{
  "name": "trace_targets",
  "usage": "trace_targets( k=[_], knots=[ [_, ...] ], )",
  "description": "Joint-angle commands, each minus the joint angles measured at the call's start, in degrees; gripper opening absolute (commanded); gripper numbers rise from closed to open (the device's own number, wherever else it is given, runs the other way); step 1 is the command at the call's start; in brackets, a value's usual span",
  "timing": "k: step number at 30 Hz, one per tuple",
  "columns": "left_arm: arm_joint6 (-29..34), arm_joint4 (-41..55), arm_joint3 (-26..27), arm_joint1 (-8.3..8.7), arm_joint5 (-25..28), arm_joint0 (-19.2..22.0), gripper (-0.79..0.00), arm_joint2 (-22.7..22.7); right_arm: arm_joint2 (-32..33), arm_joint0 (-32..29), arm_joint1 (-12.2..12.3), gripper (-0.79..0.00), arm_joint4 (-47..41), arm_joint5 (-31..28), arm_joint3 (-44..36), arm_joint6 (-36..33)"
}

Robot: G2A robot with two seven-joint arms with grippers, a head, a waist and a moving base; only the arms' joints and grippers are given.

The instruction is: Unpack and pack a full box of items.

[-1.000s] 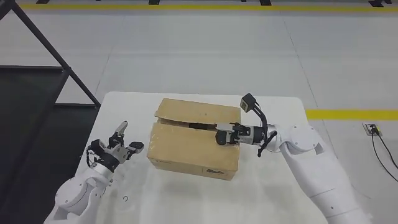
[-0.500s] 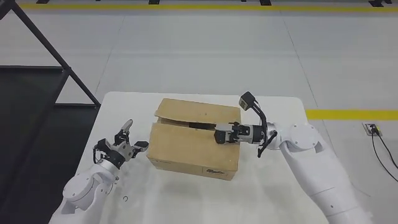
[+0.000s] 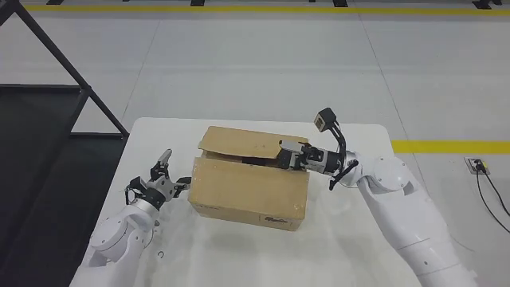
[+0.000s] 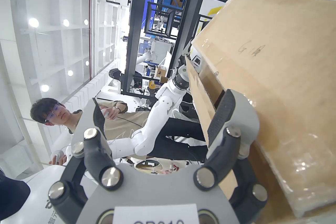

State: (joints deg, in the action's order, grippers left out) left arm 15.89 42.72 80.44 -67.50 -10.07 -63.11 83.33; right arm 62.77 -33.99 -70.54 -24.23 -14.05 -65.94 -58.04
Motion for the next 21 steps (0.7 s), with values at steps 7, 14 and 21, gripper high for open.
trace_targets(
  k=[7,14,21],
  knots=[
    [-2.6,1.6,-2.2,-0.67,0.2,1.9,0.000,-1.2,-1.1,1.6,-0.5,0.000,-0.8,-0.9,3.1,-1.3],
    [-9.7,2.8,-1.9,-1.67,6.6,2.4,0.000,-1.9,-1.4,2.2,-0.8,0.000,-1.4,-1.5,4.6,-1.6],
    [-7.9,0.9,-0.9,-1.99,6.7,0.8,0.000,-3.5,-1.7,2.9,-1.0,0.000,-1.9,-1.7,6.0,-1.7]
  ],
)
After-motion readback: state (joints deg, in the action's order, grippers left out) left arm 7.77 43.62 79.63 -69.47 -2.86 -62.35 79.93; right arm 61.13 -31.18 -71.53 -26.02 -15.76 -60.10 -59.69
